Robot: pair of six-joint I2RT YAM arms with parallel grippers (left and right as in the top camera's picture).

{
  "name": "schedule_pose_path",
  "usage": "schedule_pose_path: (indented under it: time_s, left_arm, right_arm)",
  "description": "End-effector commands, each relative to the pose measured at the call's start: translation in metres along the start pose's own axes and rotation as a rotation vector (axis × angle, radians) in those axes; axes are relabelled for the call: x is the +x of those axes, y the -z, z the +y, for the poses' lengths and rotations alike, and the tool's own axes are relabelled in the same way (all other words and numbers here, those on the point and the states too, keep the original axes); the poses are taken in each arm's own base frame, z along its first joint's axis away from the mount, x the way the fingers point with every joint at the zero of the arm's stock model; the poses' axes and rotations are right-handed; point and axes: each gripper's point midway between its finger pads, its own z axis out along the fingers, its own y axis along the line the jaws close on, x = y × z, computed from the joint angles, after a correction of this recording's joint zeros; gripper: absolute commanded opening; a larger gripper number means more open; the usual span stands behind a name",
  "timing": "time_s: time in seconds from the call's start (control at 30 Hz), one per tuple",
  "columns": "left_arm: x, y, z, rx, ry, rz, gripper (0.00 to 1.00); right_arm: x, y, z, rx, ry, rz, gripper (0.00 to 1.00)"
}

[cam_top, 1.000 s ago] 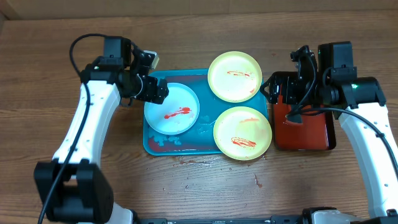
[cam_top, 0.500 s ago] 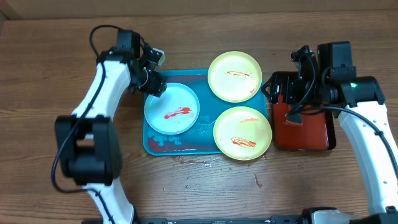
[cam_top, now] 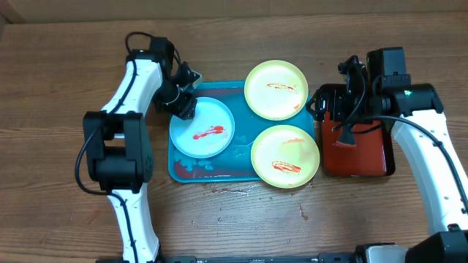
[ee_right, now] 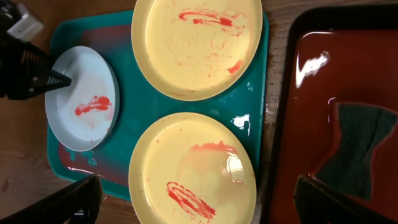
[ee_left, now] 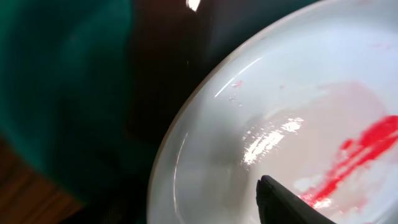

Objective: Clean dirty plates on tray and stack at the side
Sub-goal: 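Move the left gripper to the white plate's left rim and grip it, then grasp the orange-green sponge on the red tray with the right gripper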

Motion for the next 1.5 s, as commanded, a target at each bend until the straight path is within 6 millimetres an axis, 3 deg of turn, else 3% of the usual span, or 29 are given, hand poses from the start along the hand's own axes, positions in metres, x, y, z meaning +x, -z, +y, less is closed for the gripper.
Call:
schedule_pose_path:
  time_s: [0.0, 0.17, 0.27, 0.33, 0.5, 0.63, 0.73, 0.83, 1.03, 1.17, 1.47]
  left_arm:
    - [-0.001, -0.012, 0.004, -0.012, -0.031, 0.028, 0.57]
    - [0.002, -0.014, 0.003, -0.004, 0.003, 0.043, 0.43]
    - [0.006, -0.014, 0.001, 0.002, 0.074, 0.058, 0.22]
    - [0.009, -0.014, -0.002, 0.009, 0.155, 0.071, 0.19]
    - [0.022, -0.013, -0.013, 0.031, 0.383, 0.137, 0.30]
    - [0.029, -0.011, -0.027, 0.088, 0.481, 0.174, 0.57]
    - [0.033, -0.010, -0.032, 0.107, 0.487, 0.196, 0.62]
    - [0.036, -0.013, -0.032, 0.105, 0.521, 0.203, 0.48]
    - [0.036, -0.024, -0.030, 0.100, 0.529, 0.187, 0.04]
    - [0.030, -0.024, -0.025, 0.083, 0.525, 0.160, 0.04]
    - [0.031, -0.003, -0.009, -0.043, 0.720, 0.127, 0.04]
  right_arm:
    - [-0.007, 0.006, 0.004, 0.000, 0.015, -0.024, 1.00]
    - [-0.007, 0.006, 0.004, 0.000, 0.015, -0.024, 1.00]
    - [-0.007, 0.006, 0.004, 0.000, 0.015, -0.024, 1.00]
    - [-0.007, 0.006, 0.004, -0.001, 0.015, -0.025, 0.99]
    - [-0.007, 0.006, 0.004, -0.001, 0.014, -0.025, 0.99]
    - [-0.008, 0.006, 0.005, -0.002, 0.012, -0.028, 0.98]
    - [-0.008, 0.006, 0.004, -0.002, 0.011, -0.027, 0.97]
    - [-0.008, 0.006, 0.004, -0.002, 0.011, -0.026, 0.96]
    - [-0.008, 0.005, 0.004, -0.001, 0.011, -0.026, 0.95]
    - [-0.008, 0.003, 0.000, 0.019, -0.029, -0.024, 0.89]
    - [-0.010, 0.010, -0.057, 0.293, -0.393, -0.064, 0.80]
